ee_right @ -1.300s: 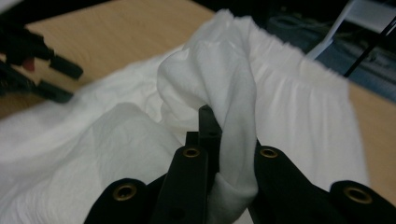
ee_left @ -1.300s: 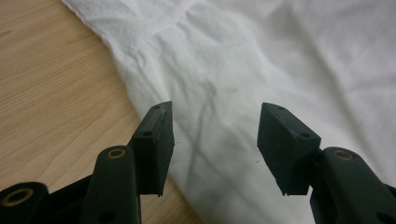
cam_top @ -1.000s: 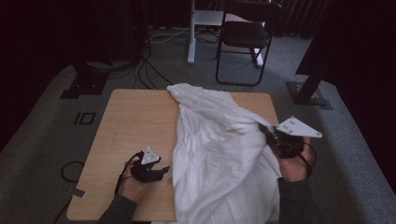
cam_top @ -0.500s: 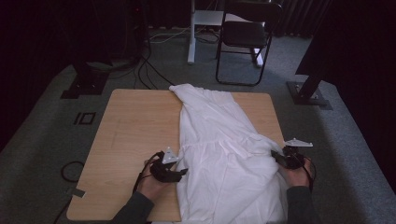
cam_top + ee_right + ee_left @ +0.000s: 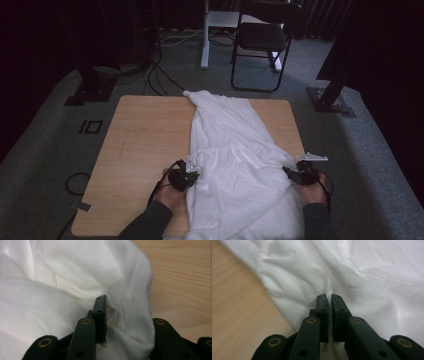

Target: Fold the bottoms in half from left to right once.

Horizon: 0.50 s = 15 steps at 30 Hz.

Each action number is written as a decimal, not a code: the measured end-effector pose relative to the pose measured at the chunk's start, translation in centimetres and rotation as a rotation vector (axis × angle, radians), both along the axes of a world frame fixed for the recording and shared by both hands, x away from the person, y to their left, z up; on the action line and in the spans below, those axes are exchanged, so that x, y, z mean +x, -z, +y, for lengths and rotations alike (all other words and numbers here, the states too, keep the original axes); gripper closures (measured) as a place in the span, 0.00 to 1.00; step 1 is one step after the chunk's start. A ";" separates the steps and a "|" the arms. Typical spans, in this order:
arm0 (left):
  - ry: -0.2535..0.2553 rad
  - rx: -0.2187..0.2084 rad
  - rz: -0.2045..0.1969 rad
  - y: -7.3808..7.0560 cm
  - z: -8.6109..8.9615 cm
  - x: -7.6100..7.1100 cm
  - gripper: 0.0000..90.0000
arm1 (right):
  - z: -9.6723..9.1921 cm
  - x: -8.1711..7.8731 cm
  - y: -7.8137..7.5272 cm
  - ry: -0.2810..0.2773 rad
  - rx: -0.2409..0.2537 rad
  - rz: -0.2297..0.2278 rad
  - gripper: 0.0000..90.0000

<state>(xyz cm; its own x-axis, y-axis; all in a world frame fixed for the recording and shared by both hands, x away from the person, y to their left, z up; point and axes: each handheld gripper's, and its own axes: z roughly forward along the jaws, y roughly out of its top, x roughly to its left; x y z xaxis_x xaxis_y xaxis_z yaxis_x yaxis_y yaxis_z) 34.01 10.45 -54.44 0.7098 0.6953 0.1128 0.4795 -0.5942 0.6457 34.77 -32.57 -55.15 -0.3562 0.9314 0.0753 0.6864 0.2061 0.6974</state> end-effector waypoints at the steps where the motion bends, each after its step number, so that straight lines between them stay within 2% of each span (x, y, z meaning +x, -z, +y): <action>1: -0.025 -0.001 0.000 0.0 0.5 0.5 0.96 | 0.0 0.0 0.0 0.000 0.000 0.000 0.78; 2: -0.047 -0.004 0.003 -0.1 1.0 1.1 0.96 | 0.9 0.3 0.3 -0.011 0.006 -0.002 0.79; 4: -0.081 -0.008 0.006 -0.2 1.9 2.2 0.96 | 1.3 0.5 0.3 -0.012 0.005 -0.004 0.79; 9: -0.164 0.013 -0.007 -0.3 3.2 5.1 0.96 | 3.2 2.2 0.3 -0.026 -0.003 -0.010 0.81; 10: -0.164 0.013 -0.007 -0.3 3.2 5.1 0.96 | 3.2 2.2 0.3 -0.026 -0.003 -0.010 0.81; 11: -0.196 0.019 -0.010 -0.4 3.6 6.3 0.96 | 3.4 2.6 0.3 -0.027 0.007 -0.008 0.81; 12: -0.207 0.024 -0.010 -0.4 3.8 6.8 0.96 | 4.0 3.7 0.3 -0.025 0.019 -0.006 0.81; 15: -0.267 0.051 -0.021 -0.5 4.3 8.9 0.96 | 4.9 5.2 0.3 -0.027 0.028 -0.013 0.81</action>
<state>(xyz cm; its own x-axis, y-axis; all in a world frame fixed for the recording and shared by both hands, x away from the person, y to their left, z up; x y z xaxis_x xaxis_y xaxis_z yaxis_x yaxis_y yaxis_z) 42.87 14.79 -53.90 0.4995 0.8504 0.1655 0.6101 -0.4809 0.6297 39.98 -27.68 -55.45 -0.3827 0.9188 0.0968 0.6720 0.2049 0.7117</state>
